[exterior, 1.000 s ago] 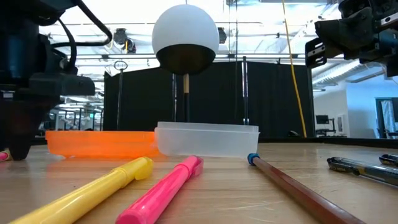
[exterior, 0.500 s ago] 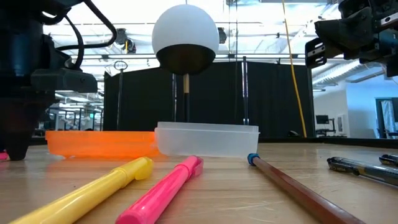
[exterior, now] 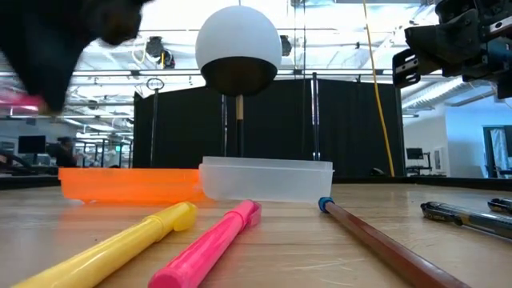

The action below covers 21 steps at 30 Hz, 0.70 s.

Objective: Pick & place school supplies into a supply box
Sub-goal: Put the pink pencil into the pencil box

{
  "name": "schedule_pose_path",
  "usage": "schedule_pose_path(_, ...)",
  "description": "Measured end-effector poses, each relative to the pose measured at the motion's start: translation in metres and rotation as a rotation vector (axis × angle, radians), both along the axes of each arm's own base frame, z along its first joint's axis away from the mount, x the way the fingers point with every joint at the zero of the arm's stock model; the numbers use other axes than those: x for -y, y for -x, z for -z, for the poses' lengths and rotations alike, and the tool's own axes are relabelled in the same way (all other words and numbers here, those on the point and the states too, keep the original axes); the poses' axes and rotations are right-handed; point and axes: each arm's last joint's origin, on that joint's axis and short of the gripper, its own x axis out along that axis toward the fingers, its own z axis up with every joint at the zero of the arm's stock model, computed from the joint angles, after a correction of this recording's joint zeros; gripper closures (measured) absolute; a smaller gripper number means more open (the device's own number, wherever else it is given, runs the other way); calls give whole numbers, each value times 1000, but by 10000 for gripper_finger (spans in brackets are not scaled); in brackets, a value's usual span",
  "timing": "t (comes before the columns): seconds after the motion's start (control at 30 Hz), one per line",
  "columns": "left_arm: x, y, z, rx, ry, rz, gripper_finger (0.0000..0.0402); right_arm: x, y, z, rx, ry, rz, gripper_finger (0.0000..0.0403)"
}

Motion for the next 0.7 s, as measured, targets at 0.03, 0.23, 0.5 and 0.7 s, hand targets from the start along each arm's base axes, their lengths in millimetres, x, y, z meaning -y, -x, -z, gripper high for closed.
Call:
schedule_pose_path(0.03, -3, -6, -8, 32, -16, 13, 383, 0, 0, 0, 0, 0, 0, 403)
schedule_pose_path(0.23, -42, -47, -50, 229, -83, 68, 385, 0, 0, 0, 0, 0, 0, 403)
schedule_pose_path(0.5, -135, -92, -72, 444, -179, 78, 382, 0, 0, 0, -6, -4, -1, 403)
schedule_pose_path(0.7, -177, -105, -55, 423, -257, 38, 382, 0, 0, 1, -10, -4, -1, 403)
